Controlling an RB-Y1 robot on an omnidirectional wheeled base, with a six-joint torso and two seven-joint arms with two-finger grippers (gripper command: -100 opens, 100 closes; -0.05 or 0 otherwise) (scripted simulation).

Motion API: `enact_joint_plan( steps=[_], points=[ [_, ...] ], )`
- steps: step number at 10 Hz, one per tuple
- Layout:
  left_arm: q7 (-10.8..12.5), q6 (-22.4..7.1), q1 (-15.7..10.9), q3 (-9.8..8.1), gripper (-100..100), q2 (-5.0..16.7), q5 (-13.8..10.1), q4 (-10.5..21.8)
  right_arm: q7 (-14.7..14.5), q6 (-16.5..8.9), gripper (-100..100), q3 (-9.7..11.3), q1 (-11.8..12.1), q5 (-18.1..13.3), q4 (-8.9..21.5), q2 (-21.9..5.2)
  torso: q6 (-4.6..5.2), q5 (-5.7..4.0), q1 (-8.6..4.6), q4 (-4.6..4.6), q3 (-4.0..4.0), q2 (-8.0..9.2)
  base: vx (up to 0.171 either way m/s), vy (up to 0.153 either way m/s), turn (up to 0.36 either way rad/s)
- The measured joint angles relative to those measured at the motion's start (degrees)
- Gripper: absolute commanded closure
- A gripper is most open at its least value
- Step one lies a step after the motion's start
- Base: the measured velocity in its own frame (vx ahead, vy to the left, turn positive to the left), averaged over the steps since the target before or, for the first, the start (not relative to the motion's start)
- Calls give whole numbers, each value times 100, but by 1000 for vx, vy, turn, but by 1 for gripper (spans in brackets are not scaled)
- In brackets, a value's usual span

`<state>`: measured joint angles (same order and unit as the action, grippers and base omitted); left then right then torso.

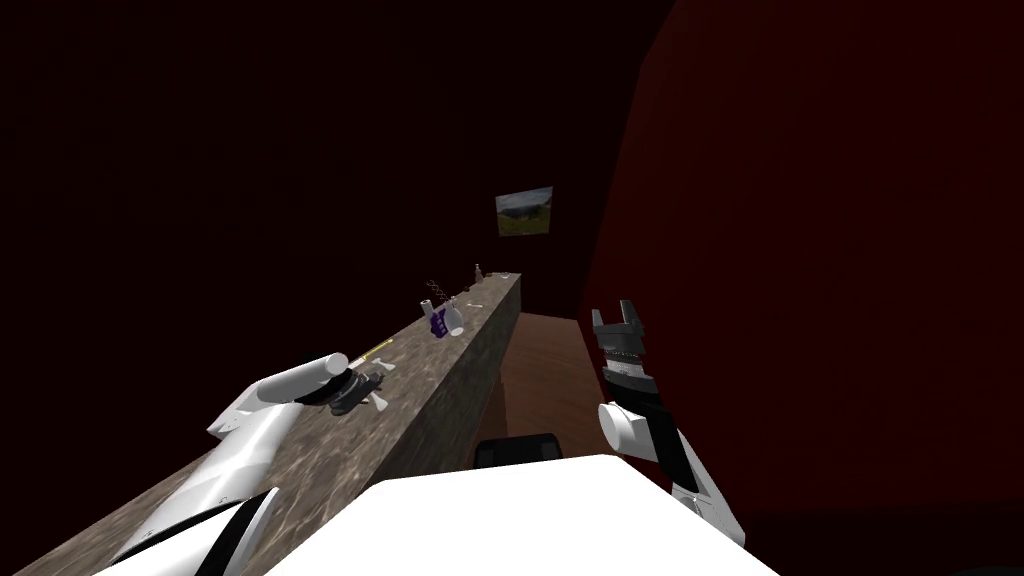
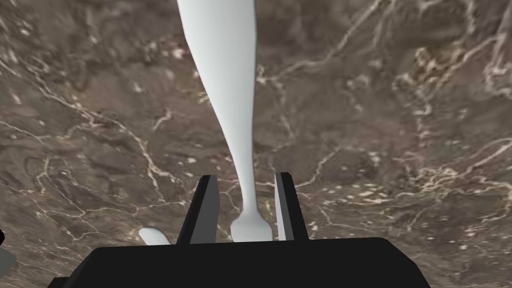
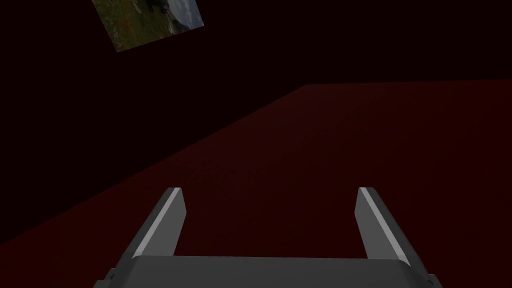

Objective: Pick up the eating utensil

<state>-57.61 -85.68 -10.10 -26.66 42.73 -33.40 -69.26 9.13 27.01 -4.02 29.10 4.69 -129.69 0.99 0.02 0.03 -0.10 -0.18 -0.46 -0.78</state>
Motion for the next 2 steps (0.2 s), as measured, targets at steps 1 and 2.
enact_joint_plan(
  steps=[1,2],
  points=[
    [-110,-92,23,-84,100,26,-16,-53,0,0,0,0,0,0,0,0,0,-3,-13,0,1,2,40,-52,33],
    [-133,-115,26,-94,0,28,-18,-59,0,0,0,0,-1,0,0,0,5,-1,3,3,8,15,7,-10,-5]
  ],
)
